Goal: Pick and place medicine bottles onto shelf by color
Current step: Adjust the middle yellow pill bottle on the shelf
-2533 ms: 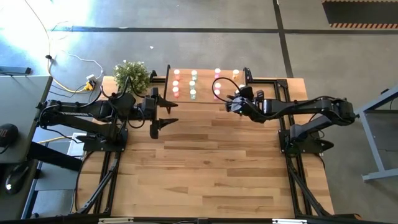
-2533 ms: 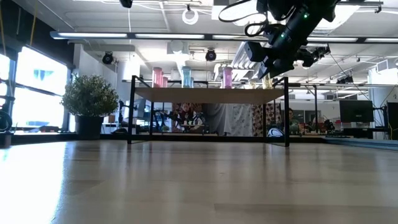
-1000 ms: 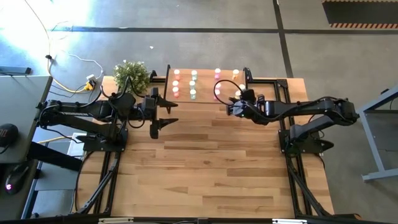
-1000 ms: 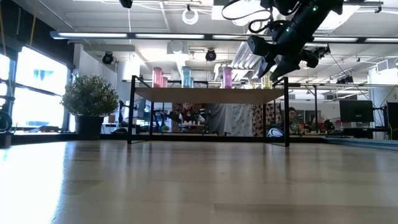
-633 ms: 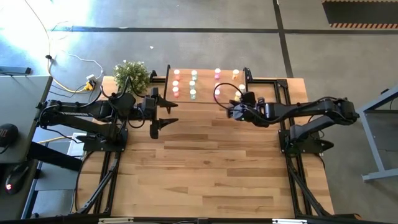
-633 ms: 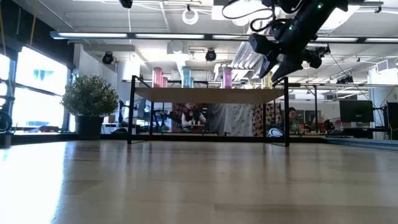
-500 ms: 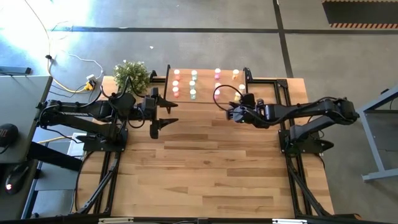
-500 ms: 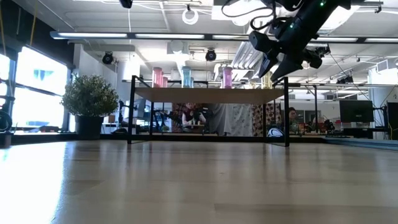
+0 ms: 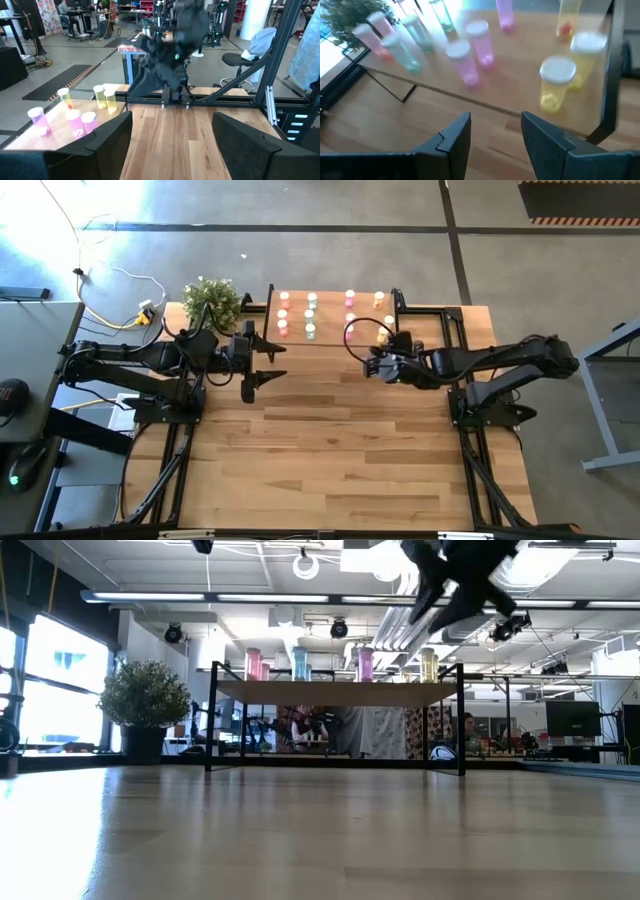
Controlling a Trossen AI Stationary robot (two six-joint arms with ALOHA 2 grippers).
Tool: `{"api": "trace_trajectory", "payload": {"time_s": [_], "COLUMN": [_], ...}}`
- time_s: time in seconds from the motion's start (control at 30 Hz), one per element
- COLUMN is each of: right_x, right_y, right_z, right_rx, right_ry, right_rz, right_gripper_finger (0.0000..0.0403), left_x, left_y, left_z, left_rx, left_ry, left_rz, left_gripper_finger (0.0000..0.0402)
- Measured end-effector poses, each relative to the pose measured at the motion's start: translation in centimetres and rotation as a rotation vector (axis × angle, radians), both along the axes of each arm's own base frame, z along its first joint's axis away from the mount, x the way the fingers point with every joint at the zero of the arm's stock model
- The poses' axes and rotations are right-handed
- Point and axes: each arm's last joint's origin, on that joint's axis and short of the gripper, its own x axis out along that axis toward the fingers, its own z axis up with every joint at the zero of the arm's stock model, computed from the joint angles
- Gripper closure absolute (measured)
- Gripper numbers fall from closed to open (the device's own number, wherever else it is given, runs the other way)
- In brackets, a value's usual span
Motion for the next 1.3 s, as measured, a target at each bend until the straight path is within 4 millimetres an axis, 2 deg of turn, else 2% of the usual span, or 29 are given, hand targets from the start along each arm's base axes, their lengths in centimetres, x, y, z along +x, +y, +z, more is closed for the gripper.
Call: {"api": "trace_trajectory", "payload": {"time_s": [0.23,0.37,0.53,0.77,0.97,1.17,1.3], "right_x": [-0.4,-1.3,-2.7,-4.7,-6.4,-7.9,-8.4], "right_y": [-0.9,-2.4,-5.0,-8.7,-11.6,-13.5,-14.6], "right_z": [5.9,9.0,11.5,12.5,12.4,12.3,11.8], "right_rx": [-0.130,-0.155,-0.124,-0.004,0.068,0.095,0.133], "right_ry": [0.082,0.152,0.243,0.323,0.355,0.356,0.359], "right_rz": [0.017,0.032,0.087,0.225,0.310,0.365,0.418], "right_gripper_finger": [0.0238,0.0238,0.0238,0.0252,0.0316,0.0390,0.0395], "left_x": [0.0,0.0,0.0,-0.3,-0.6,-1.0,-1.3], "left_y": [0.0,0.0,0.4,1.9,3.0,4.2,4.9], "left_z": [-0.2,-0.1,0.5,0.6,0.6,0.7,0.8], "left_rx": [-0.002,-0.027,-0.081,-0.092,-0.088,-0.084,-0.081], "left_ry": [0.023,0.006,-0.071,-0.101,-0.105,-0.118,-0.125], "left_rz": [0.001,0.006,0.071,0.240,0.300,0.362,0.398], "left_gripper_finger": [0.0135,0.0135,0.0135,0.0135,0.0135,0.0135,0.0135]}}
